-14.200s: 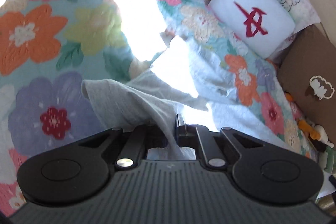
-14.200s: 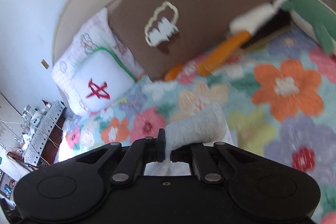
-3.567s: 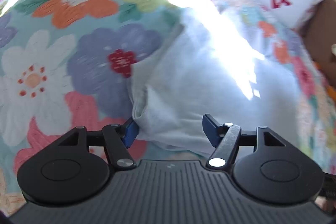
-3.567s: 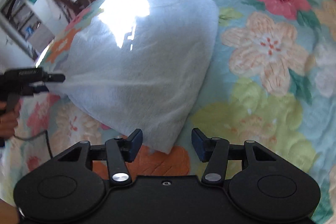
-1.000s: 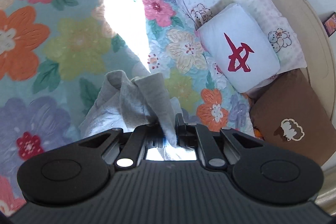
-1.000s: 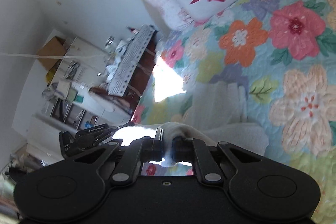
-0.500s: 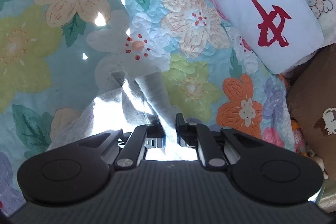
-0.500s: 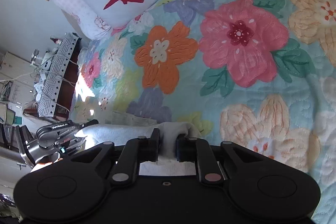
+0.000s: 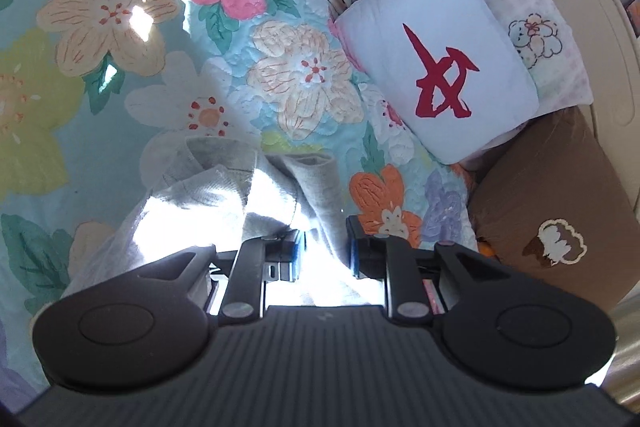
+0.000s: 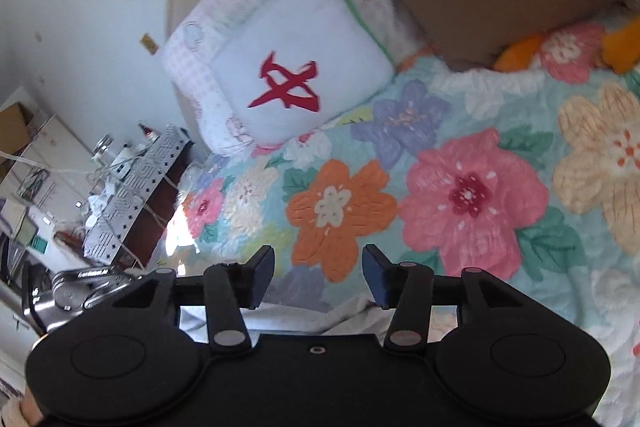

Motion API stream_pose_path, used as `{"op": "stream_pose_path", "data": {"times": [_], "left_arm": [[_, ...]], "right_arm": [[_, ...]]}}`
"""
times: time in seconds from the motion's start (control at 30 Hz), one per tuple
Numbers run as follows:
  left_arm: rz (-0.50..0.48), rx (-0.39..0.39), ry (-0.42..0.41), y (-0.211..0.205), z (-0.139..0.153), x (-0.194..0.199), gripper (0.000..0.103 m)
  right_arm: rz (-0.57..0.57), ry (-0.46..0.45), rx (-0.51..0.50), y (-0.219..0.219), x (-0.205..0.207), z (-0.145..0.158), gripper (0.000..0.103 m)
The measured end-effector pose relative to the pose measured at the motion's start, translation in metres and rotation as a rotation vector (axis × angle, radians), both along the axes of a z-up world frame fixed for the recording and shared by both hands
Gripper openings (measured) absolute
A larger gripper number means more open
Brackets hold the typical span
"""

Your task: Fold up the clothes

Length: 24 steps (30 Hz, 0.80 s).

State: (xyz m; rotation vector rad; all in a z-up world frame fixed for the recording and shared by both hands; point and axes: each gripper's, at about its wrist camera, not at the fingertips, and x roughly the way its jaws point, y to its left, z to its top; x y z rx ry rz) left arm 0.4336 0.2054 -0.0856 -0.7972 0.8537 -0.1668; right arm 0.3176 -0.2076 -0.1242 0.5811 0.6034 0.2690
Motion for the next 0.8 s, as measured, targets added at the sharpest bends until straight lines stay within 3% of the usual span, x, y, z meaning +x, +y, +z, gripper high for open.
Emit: {"op": "stream_pose_path", "data": {"times": [0.07, 0.13, 0.2, 0.33, 0.47, 0.6, 0.7, 0.8], "left_arm": [[0.038, -0.031, -0.003, 0.006, -0.003, -0.003, 0.022], [0.073, -0.036, -0.002, 0.008, -0.004, -0.004, 0.023], [0.081, -0.05, -0.012, 0.008, -0.004, -0.004, 0.027], [0.075, -0.075, -0.019, 0.007, -0.002, 0.001, 0.032], [0.057, -0.088, -0.068, 0.01, 0.012, 0.004, 0.044], [0.001, 0.094, -0.052, -0.001, 0.013, 0.004, 0.044], [-0.055, 0.211, 0.014, -0.01, -0.009, -0.001, 0.044], [-0.104, 0.315, 0.059, -0.023, -0.034, -0.001, 0.044]], "right_arm": [[0.151, -0.045, -0.06, 0.019, -0.003, 0.003, 0.054], [0.344, -0.036, -0.154, 0.043, 0.002, 0.001, 0.054], [0.452, -0.01, -0.258, 0.065, 0.007, -0.007, 0.054], [0.479, 0.068, -0.343, 0.086, 0.024, -0.029, 0.054], [0.484, 0.065, -0.432, 0.099, 0.046, -0.038, 0.054], [0.445, 0.101, -0.52, 0.105, 0.076, -0.047, 0.054], [0.362, 0.183, -0.456, 0.089, 0.092, -0.057, 0.053], [0.293, 0.206, -0.384, 0.077, 0.094, -0.062, 0.049]]}}
